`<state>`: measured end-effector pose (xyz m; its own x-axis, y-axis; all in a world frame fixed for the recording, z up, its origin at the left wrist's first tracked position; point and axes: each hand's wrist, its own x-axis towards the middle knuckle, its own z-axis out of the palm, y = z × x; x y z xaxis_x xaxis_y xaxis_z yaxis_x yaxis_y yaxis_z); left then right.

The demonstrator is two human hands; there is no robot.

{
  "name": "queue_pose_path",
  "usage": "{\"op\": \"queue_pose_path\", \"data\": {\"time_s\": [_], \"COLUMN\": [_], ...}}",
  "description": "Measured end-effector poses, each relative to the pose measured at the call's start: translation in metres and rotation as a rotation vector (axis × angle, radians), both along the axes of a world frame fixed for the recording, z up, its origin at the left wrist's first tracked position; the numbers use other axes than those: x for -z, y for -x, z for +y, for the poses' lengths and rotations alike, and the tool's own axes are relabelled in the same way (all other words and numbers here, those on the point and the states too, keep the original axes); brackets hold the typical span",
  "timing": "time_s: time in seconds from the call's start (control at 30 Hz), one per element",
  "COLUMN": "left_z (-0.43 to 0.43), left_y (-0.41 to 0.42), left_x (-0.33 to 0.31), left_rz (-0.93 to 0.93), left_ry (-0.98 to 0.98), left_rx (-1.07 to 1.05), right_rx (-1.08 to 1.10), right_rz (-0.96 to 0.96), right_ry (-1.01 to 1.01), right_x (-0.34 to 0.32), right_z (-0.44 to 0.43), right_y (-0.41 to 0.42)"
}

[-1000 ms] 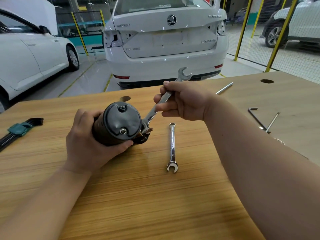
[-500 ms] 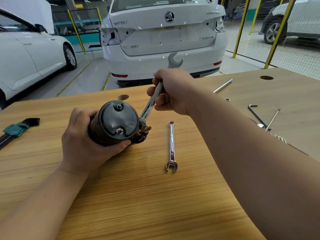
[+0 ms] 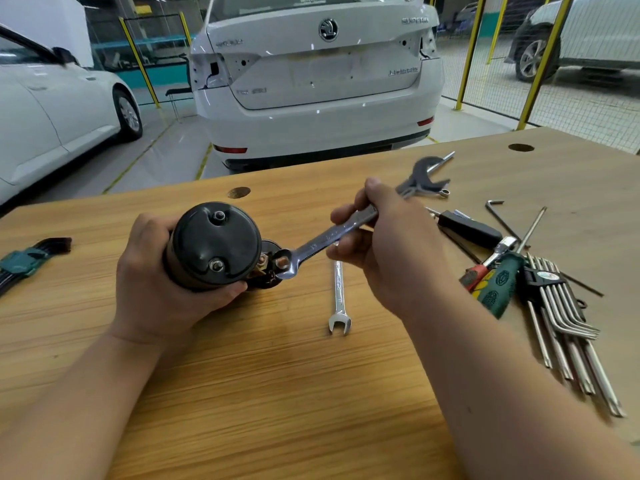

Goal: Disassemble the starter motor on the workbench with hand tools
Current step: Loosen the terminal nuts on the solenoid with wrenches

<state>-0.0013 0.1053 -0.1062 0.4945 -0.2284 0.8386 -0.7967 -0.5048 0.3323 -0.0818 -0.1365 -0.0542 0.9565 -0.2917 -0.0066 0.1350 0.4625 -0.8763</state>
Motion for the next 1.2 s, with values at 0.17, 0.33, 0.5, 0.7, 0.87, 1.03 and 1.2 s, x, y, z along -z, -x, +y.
{"op": "queue_pose_path", "data": {"time_s": [0.17, 0.33, 0.5, 0.7, 0.87, 1.03, 1.2], "left_z": [0.001, -0.001, -0.004, -0.003, -0.003, -0.004, -0.004], "left_y": [0.0, 0.005, 0.002, 0.002, 0.003, 0.004, 0.004], "left_x": [0.001, 0.0, -0.001, -0.002, -0.002, -0.003, -0.004], "left_rz": [-0.029, -0.065, -0.103, -0.121, -0.097, -0.091, -0.094], "left_ry": [-0.017, -0.034, -0.051, -0.065, -0.061, -0.063, -0.065], "left_rx": [-0.018, -0.027, -0.126, -0.111, -0.113, -0.105, -0.117], "right_rx": [0.105, 0.125, 0.172, 0.204, 0.172, 0.077, 0.036], "right_rz": [-0.071, -0.115, -0.111, -0.146, -0.155, -0.149, -0.192], "right_ry": [-0.211, -0.199, -0.144, -0.076, 0.092, 0.198, 0.393], "right_x": [0.017, 0.023, 0.027, 0.029, 0.017, -0.005, -0.016], "right_z": [0.01, 0.025, 0.032, 0.038, 0.029, 0.02, 0.017], "right_y": [0.015, 0.023, 0.029, 0.027, 0.023, 0.012, 0.004]}}
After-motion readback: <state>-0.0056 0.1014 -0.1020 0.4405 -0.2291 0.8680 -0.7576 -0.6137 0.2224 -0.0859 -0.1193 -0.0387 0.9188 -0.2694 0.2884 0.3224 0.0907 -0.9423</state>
